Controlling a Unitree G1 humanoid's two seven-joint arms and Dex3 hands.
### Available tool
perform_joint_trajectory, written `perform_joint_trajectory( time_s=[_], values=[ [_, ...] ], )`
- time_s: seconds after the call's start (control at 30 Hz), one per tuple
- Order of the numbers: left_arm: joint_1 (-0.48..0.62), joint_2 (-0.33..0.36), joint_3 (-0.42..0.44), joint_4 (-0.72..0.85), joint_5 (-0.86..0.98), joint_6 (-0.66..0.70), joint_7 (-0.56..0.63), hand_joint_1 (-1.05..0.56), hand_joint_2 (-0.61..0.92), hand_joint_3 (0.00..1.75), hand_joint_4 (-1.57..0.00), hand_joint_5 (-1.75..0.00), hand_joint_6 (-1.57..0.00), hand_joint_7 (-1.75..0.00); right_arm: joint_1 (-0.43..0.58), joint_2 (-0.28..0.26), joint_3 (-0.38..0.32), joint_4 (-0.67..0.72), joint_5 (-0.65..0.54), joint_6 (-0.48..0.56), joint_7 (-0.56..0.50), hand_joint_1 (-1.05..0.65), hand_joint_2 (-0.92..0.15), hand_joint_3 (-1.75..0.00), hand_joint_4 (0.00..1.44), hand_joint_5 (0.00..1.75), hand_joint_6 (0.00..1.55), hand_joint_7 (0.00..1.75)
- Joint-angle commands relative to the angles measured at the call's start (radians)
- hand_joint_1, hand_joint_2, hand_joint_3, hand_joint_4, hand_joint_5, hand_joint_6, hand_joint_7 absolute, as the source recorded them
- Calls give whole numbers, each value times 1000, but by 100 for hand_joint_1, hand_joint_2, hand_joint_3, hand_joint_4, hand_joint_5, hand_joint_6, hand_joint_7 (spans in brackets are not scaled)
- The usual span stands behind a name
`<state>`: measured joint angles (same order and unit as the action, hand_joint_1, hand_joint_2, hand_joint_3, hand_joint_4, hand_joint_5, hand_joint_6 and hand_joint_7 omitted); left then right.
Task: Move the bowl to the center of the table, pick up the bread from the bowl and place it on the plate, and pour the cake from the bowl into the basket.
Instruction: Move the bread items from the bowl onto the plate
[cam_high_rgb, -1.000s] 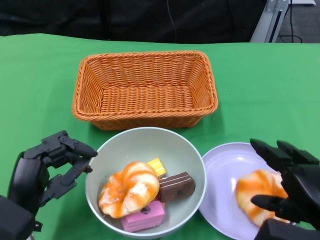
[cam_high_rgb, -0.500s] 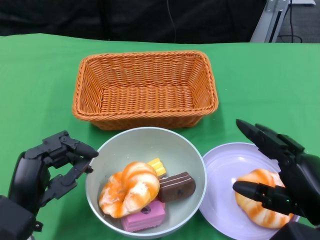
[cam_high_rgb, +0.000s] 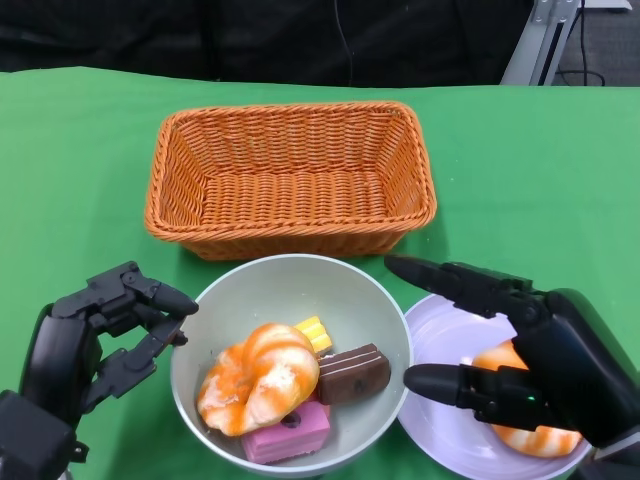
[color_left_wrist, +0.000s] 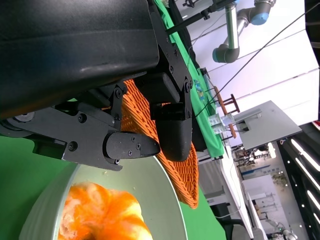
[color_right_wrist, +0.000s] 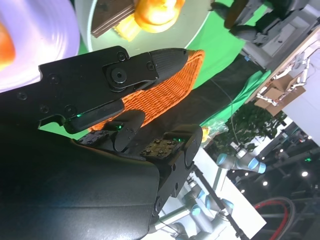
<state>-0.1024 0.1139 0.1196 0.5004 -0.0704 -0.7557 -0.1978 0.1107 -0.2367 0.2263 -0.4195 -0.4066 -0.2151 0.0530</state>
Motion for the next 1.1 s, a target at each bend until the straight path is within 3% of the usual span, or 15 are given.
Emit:
perform_joint_trajectory(
  time_s=[0.03,0.37,0.77,1.1],
  values=[
    [-7,2,8,-4,1,5,22,-15,92,32,-74,-134,-82,-98,-47,-1,38,-7,-16,-18,39,-67,-92,-5,67,20,59,6],
    [1,-18,12,-55,-3,75,53,-15,92,31,-73,-136,-82,-100,-132,5,127,33,-98,-29,100,-69,-92,-7,65,17,60,3],
    [-1,-28,14,-72,2,92,72,-14,92,31,-73,-135,-81,-100,-262,6,176,235,-124,-65,124,-69,-92,-8,63,13,59,1],
    [-17,-28,34,-47,19,80,116,-13,92,34,-75,-132,-81,-100,-366,10,244,397,-319,-169,-26,-67,-92,-5,66,11,61,1]
  ],
)
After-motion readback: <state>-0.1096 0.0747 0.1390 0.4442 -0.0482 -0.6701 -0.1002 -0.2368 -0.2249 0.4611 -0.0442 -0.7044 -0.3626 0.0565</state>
